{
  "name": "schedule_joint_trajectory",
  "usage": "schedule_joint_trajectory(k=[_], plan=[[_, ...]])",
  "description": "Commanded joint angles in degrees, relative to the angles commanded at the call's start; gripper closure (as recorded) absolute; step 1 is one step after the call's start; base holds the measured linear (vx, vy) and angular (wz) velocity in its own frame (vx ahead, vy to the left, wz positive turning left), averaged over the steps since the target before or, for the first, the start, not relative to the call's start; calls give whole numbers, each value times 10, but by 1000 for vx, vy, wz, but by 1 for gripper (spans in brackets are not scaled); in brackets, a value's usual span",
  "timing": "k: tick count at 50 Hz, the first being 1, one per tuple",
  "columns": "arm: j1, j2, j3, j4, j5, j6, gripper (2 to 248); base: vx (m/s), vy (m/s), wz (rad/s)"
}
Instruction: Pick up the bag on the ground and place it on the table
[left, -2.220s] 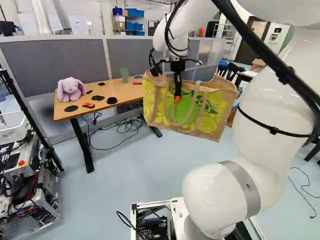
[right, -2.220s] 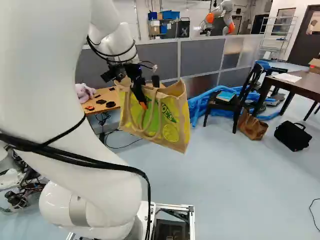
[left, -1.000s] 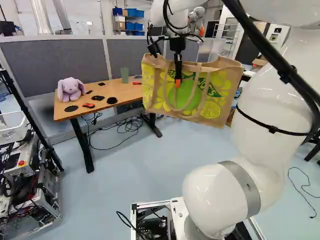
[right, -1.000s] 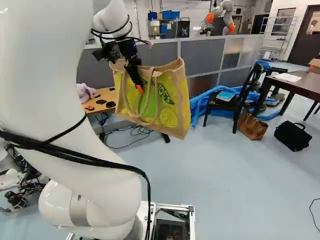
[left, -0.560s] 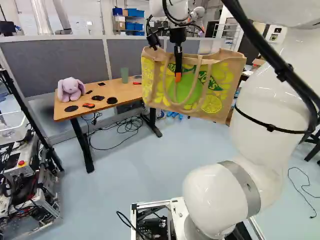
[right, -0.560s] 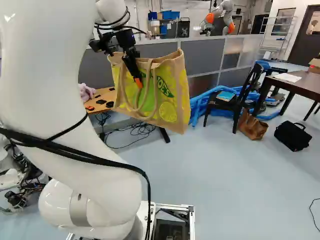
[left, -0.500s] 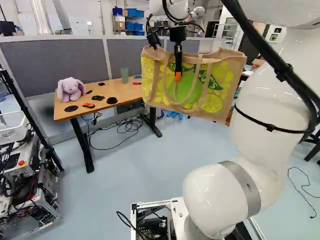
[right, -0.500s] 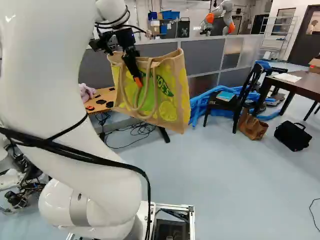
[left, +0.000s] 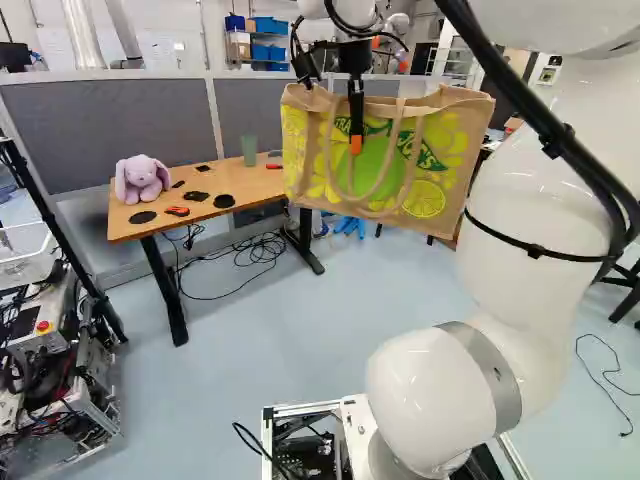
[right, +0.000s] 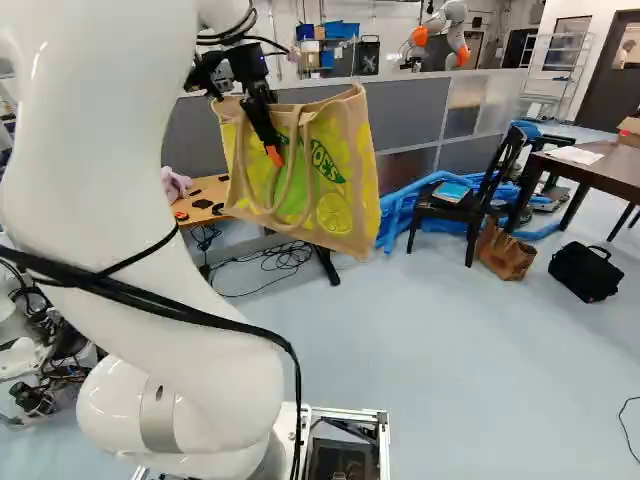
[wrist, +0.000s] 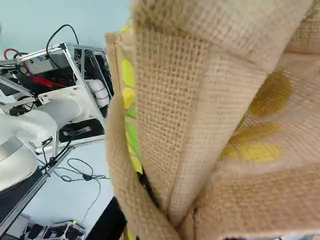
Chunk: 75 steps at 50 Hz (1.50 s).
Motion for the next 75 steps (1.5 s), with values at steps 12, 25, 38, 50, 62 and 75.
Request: schedule_joint_trajectory(k=[12, 25, 38, 50, 62, 75], plan=[[0, 0, 0, 0, 0, 0, 217, 0, 0, 0], [0, 0, 0, 0, 0, 0, 217, 60, 27, -50], [0, 0, 0, 0, 0, 0, 217, 71, 54, -5], [0, 0, 0, 0, 0, 0, 217, 112, 97, 170], [0, 0, 0, 0, 0, 0, 217, 157, 115, 198], [0, 0, 0, 0, 0, 0, 217, 172, 67, -18]])
